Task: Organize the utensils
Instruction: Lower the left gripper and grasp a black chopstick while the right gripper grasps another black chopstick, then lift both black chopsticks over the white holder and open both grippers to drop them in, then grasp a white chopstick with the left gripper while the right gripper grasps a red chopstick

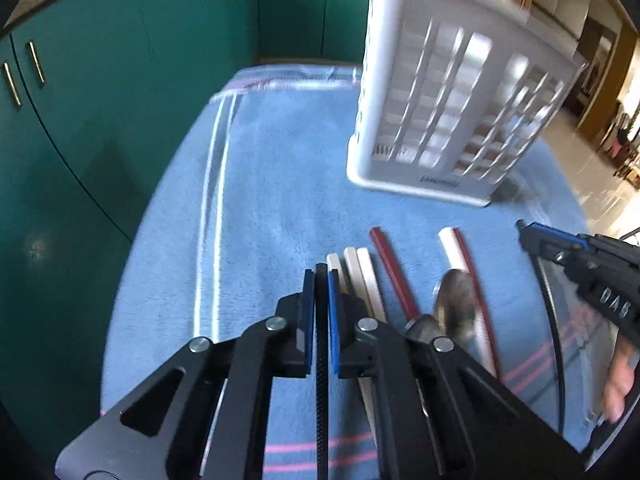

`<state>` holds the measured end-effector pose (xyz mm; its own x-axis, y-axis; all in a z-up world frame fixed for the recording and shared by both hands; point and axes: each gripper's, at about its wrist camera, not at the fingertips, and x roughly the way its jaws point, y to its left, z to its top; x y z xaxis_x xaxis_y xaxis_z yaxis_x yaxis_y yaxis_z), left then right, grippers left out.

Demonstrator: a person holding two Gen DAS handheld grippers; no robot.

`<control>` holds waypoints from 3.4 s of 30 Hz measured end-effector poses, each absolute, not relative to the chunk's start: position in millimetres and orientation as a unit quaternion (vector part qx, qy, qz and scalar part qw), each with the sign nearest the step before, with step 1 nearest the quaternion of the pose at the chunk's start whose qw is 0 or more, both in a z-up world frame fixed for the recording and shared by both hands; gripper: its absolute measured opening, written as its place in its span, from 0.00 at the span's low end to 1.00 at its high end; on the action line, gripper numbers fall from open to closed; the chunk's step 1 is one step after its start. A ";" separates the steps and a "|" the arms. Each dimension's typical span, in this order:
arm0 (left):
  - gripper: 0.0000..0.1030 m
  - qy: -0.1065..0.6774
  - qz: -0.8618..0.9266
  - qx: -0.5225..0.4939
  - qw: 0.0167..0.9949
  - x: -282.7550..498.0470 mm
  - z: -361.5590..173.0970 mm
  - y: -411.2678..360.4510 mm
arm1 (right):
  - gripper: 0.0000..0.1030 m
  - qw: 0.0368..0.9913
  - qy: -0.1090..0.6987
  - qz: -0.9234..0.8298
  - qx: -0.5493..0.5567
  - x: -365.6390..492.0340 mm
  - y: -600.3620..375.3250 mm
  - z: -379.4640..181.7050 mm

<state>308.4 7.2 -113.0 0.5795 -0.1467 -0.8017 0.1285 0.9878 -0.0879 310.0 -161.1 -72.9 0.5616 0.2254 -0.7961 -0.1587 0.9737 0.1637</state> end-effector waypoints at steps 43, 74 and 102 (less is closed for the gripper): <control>0.06 0.161 -0.024 -0.193 0.968 364.5 163.5 35.8 | 0.06 0.994 0.100 0.052 0.004 301.2 -172.1 192.9; 0.31 0.365 -0.036 -0.061 0.928 276.9 -50.9 35.9 | 0.37 0.926 0.364 0.089 0.040 241.8 -199.5 -28.2; 0.25 0.469 -0.031 -0.012 0.883 304.0 -137.6 6.3 | 0.37 0.877 0.475 0.061 -0.029 265.2 -131.0 -109.5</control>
